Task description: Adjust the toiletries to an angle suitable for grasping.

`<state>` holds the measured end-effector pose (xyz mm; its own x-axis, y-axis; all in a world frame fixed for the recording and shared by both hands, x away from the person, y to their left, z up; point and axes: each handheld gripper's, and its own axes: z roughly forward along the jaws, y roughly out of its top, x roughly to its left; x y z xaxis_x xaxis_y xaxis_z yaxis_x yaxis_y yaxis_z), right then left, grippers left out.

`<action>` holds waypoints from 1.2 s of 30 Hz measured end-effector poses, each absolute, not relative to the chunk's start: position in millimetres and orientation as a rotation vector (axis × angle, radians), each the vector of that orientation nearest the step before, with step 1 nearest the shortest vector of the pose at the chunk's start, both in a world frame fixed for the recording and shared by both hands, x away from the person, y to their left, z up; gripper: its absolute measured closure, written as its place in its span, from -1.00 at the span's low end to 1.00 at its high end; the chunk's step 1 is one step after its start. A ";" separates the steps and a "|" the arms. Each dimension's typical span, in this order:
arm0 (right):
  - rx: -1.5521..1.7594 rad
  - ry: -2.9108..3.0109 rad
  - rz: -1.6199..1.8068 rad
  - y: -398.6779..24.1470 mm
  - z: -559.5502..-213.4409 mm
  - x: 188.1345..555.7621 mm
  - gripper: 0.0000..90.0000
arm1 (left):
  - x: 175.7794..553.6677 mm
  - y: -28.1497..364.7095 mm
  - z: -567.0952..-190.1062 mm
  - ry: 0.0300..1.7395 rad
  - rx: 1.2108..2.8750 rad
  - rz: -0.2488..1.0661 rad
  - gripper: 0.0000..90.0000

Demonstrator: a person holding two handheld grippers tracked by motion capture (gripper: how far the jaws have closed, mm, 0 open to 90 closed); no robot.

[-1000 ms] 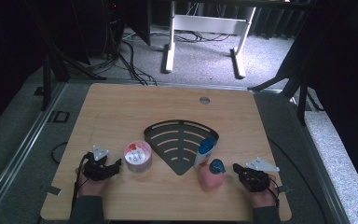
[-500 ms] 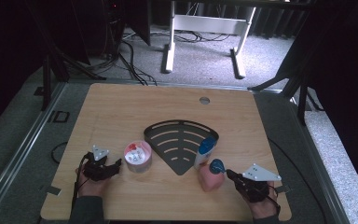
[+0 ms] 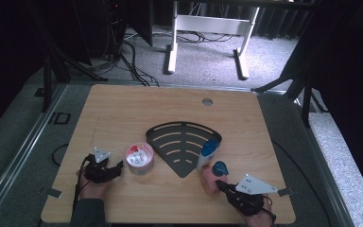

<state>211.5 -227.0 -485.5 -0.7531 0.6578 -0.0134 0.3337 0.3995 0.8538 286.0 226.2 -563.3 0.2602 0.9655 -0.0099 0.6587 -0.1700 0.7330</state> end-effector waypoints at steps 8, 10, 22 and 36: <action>0.841 2.328 1.263 -196.5 -495.8 216.2 1.00 | 286.0 226.2 -563.3 1.469 1.909 0.629 -0.22; 0.856 2.325 1.253 -195.5 -498.3 218.3 1.00 | 286.0 226.1 -563.3 1.469 1.909 0.629 -0.22; 0.917 2.316 1.215 -210.3 -500.3 223.3 1.00 | 285.9 226.2 -563.3 1.468 1.910 0.629 -0.22; 1.038 2.236 1.177 -247.5 -499.4 231.9 1.00 | 285.9 226.1 -563.3 1.468 1.910 0.628 -0.22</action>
<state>231.9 -247.5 -499.4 -0.6403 0.7680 -0.0125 0.4245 0.3675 0.8275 285.9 226.1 -563.3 0.2618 0.9651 -0.0107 0.6591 -0.1707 0.7325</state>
